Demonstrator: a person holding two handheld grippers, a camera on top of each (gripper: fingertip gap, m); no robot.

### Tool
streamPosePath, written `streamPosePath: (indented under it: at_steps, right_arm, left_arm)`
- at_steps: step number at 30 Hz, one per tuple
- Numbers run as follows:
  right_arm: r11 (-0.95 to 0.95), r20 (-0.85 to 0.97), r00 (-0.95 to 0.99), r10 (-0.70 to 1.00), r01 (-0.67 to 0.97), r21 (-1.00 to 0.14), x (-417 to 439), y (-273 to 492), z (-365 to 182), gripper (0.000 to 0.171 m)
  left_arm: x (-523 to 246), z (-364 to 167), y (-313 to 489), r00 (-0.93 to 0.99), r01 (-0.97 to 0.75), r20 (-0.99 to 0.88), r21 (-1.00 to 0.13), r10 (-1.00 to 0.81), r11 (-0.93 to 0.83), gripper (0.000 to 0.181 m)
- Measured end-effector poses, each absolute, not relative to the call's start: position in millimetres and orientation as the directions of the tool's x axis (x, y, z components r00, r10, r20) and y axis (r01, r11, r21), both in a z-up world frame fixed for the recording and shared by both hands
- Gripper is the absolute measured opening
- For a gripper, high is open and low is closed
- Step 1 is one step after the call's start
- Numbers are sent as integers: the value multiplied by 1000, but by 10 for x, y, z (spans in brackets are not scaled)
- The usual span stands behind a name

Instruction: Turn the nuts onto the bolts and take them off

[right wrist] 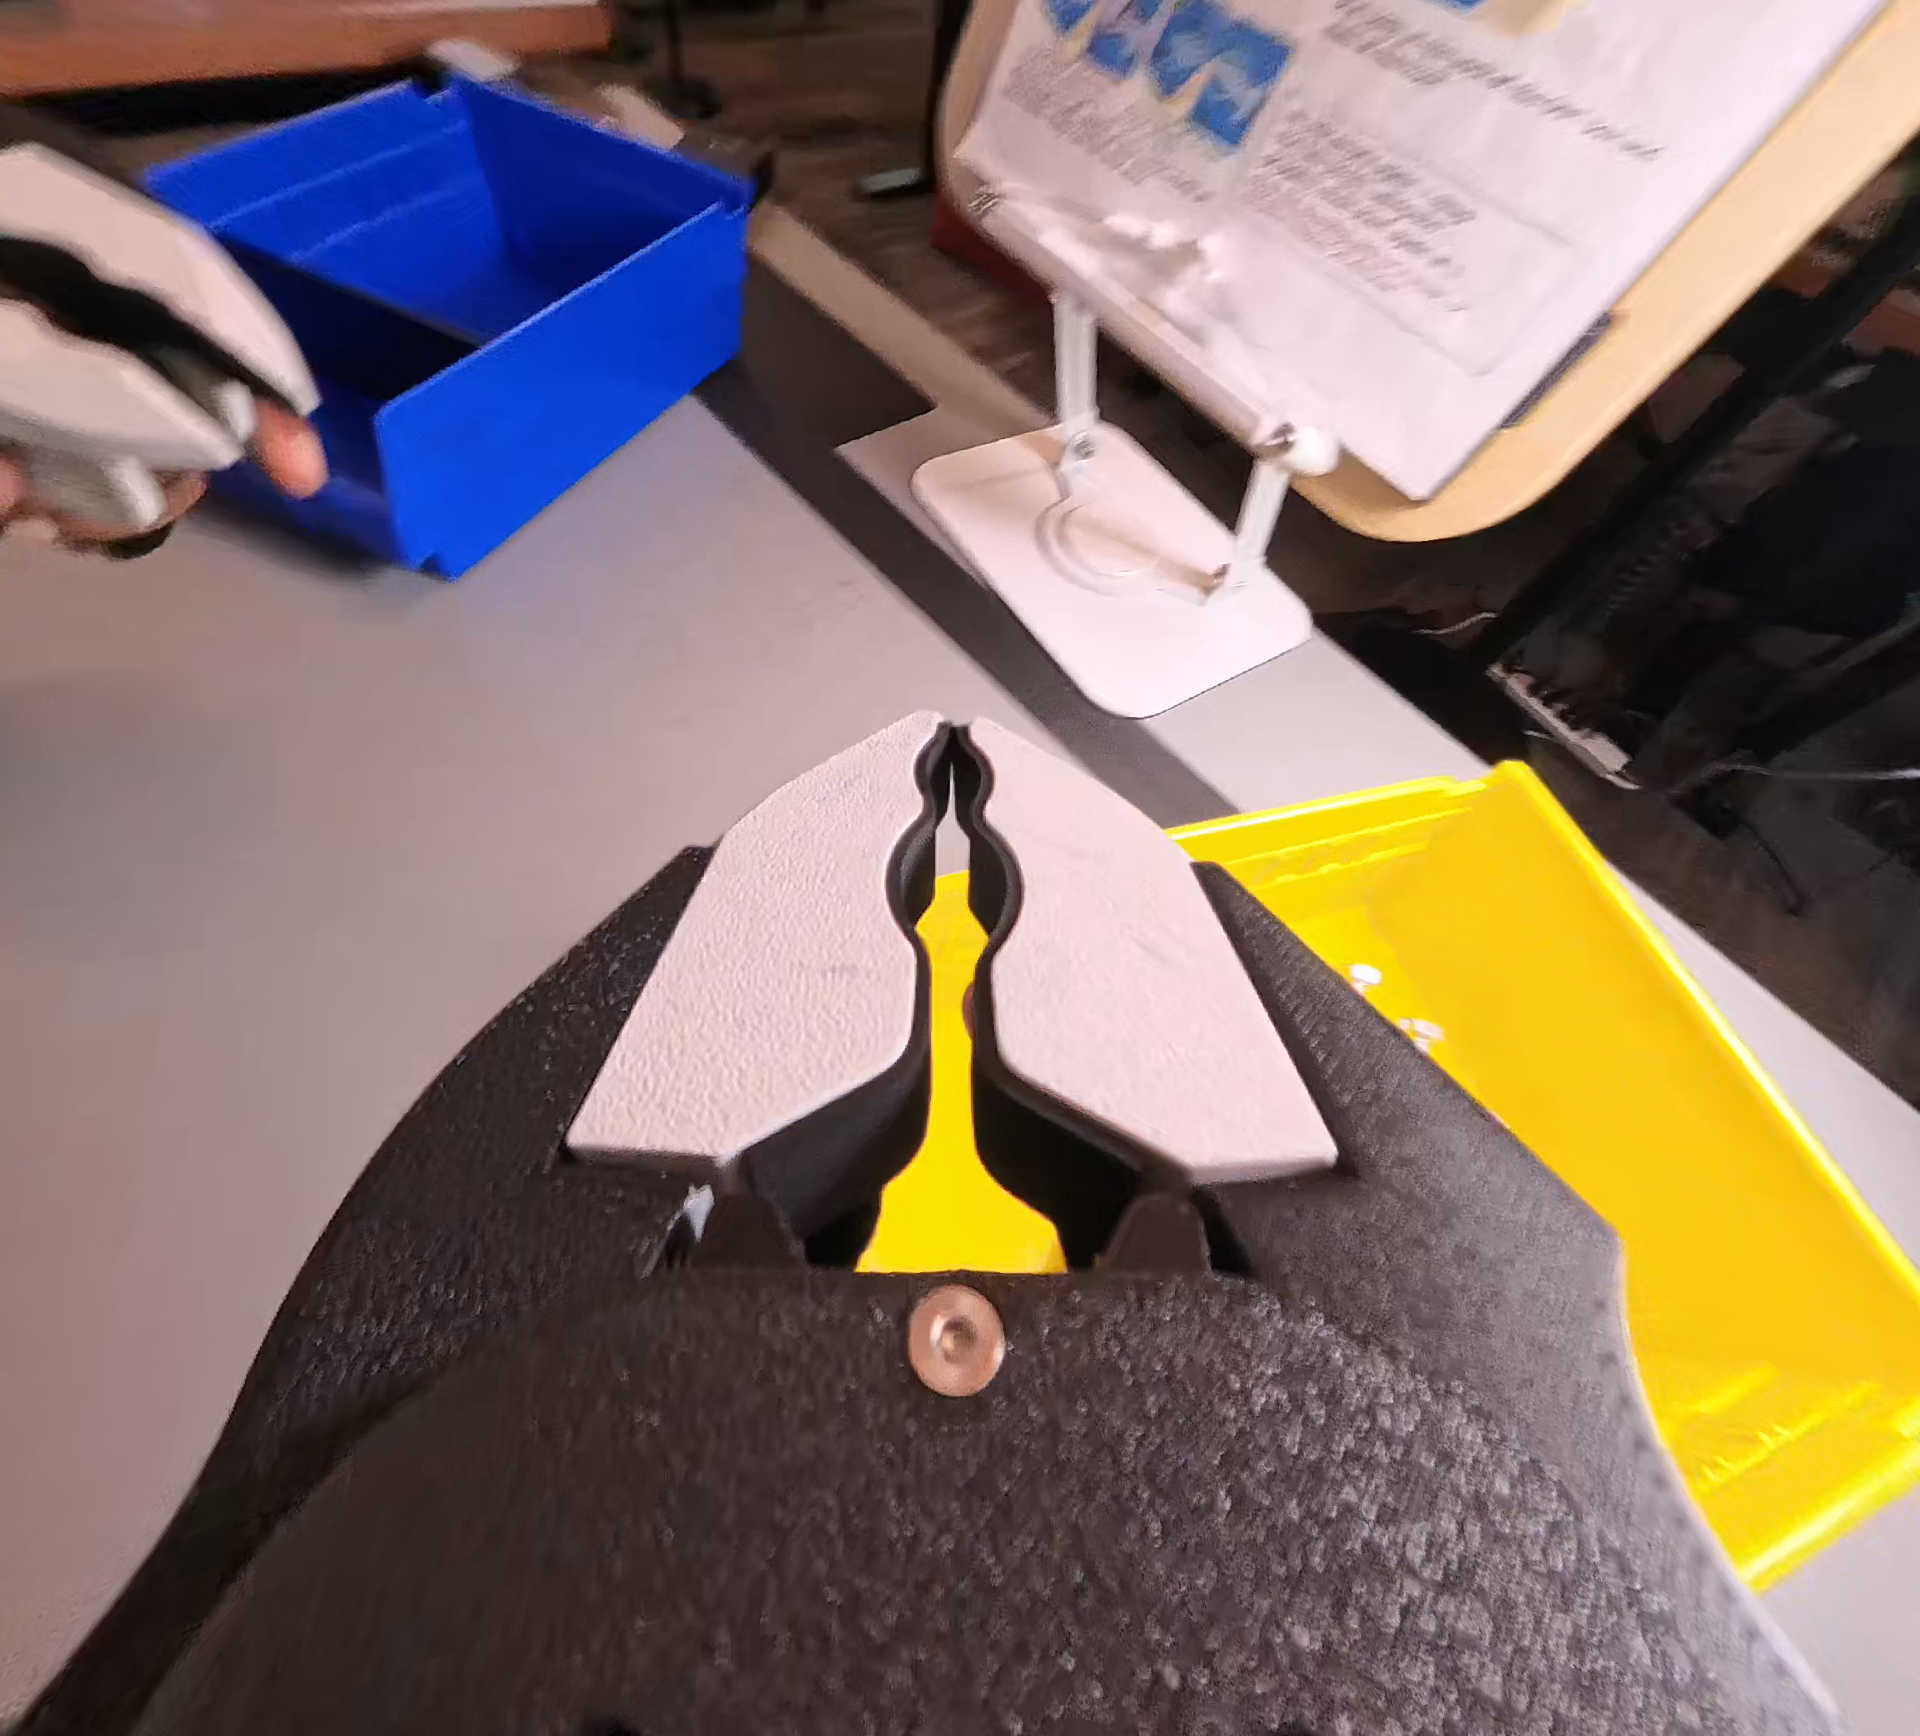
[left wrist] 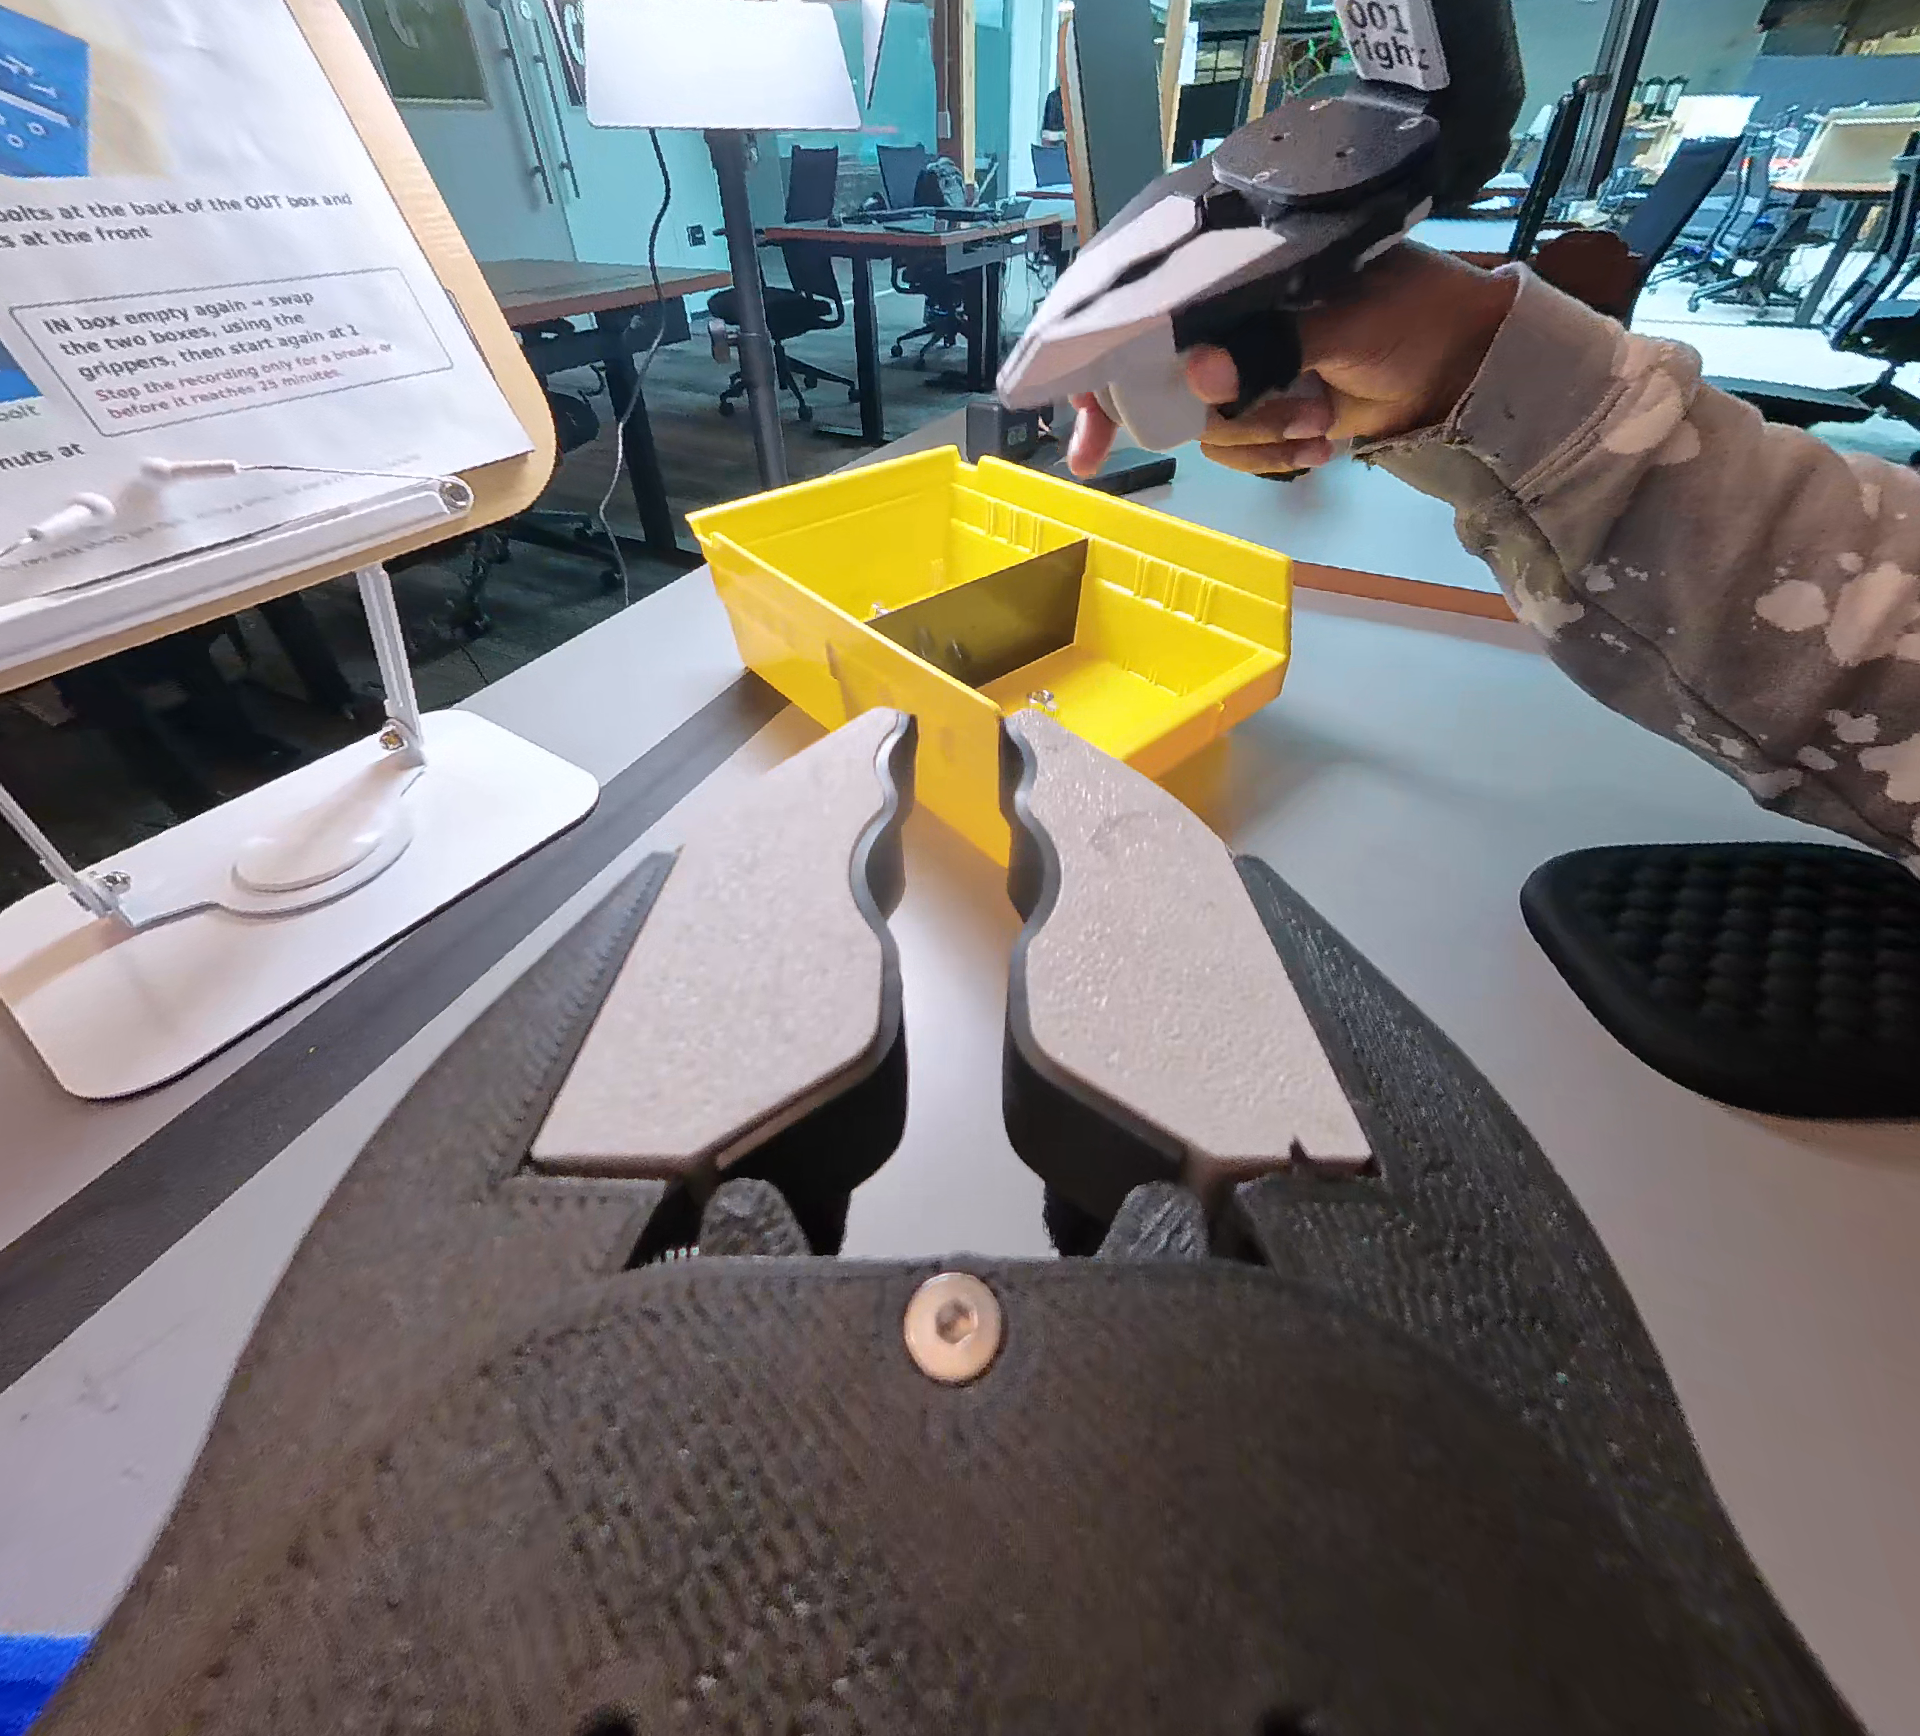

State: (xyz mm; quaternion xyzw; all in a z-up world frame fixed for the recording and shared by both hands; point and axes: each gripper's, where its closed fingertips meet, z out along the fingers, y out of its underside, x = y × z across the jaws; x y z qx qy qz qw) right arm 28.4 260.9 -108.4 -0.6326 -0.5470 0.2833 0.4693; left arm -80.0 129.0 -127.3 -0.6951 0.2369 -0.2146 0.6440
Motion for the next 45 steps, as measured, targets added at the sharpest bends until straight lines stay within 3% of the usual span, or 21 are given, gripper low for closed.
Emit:
streamPosePath:
  at_steps: [3,6,8,10,14,18,20,23,27,32,35,39,45]
  right_arm:
    - [123,161,16,987,572,-811,243,2136,-1469,5]
    - [217,175,-136,975,750,-625,427,1792,-2041,15]
    - [137,107,-94,990,825,-548,571,1681,-2347,20]
    - [-21,97,78,992,874,-486,737,1761,-2598,25]
    - [-299,-37,316,948,847,-440,1014,1728,-2974,34]
    - [-409,-120,400,908,794,-450,1064,1659,-3148,37]
    - [-424,-127,414,901,782,-456,1018,1660,-3185,37]
    - [-386,-41,413,910,805,-450,958,1744,-3213,17]
    - [-193,148,289,946,868,-458,785,1827,-2948,10]
    - [-104,268,371,889,735,-670,506,2567,-1682,10]
    - [-200,306,504,808,723,-661,680,3431,-1373,10]
    - [-407,269,636,723,707,-578,1003,4263,-1703,10]
    - [-600,288,703,650,707,-374,1325,4718,-2635,10]
  left_arm:
    - [-809,-1279,1291,800,-66,-20,-996,-600,-55,15]
    - [-843,-1255,1296,806,-64,-23,-997,-591,-49,15]
    - [-872,-1237,1299,812,-59,-21,-997,-584,-47,15]
    - [-897,-1222,1303,819,-56,-21,-997,-574,-44,15]
    - [-903,-1199,1300,824,-62,-30,-997,-565,-37,15]
    - [-880,-1179,1287,825,-83,-54,-996,-562,-26,15]
    - [-874,-1167,1279,825,-88,-61,-996,-562,-21,15]
    - [-889,-1146,1267,828,-93,-65,-995,-557,-21,15]
    - [-993,-1101,1276,849,-72,-44,-997,-526,-34,20]
    - [-1166,-1098,1327,874,-15,15,-998,-486,-57,32]
    - [-1260,-1105,1328,887,-29,0,-998,-462,-56,29]
    - [-1380,-1062,1300,899,-100,-99,-995,-427,21,0]
    - [-1572,-1215,1389,915,-74,-54,-997,-401,-35,1]
